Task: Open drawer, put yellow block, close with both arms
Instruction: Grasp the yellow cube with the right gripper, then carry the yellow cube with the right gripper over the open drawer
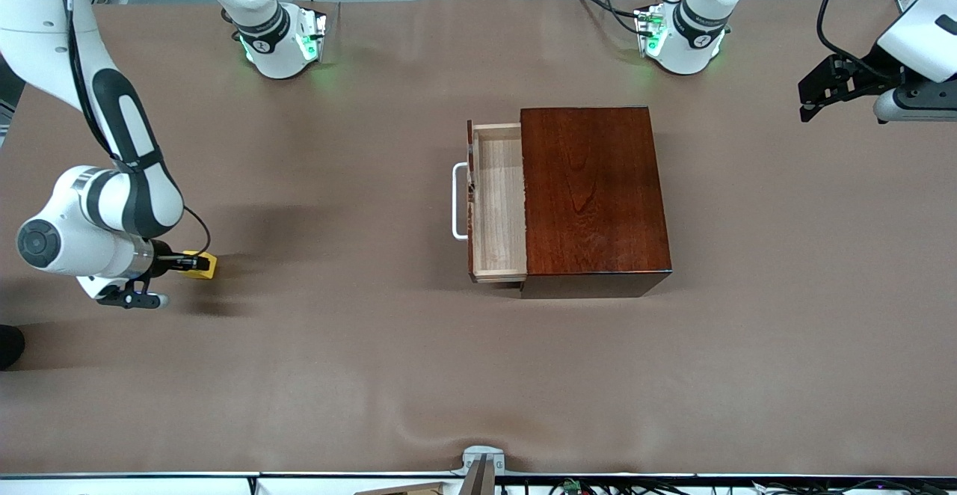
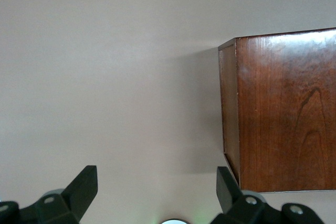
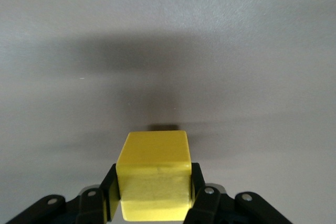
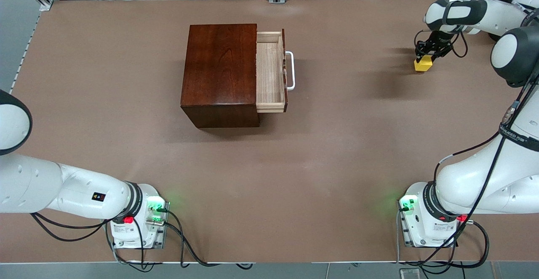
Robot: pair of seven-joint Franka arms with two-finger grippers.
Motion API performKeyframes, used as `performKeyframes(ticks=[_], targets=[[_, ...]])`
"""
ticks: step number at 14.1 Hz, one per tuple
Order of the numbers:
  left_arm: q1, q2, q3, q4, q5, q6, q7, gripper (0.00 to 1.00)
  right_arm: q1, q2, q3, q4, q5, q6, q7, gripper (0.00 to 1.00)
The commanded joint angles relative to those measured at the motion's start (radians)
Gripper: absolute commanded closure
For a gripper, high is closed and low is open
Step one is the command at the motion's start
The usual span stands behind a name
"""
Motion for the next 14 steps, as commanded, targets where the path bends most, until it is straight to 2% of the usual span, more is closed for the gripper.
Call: performKeyframes(ticks=[1,5,14], targets=[[-0.002,-0.006,-0.002,-0.010,0.006,0.012,0.011,0.00,0.001,-0.059,0.007,0.021,0.022,-0.088,0.022,1.00],[-0.004,-0.005,-0.002,-0.010,0.006,0.012,0.011,0.00,0.046,-0.102,0.010,0.087,0.039,-0.240,0.189,1.00],[-0.001,-0.006,-0.016,-0.012,0.005,0.011,0.002,0.00,0.233,-0.211,0.022,0.086,0.062,-0.337,0.705,1.00]])
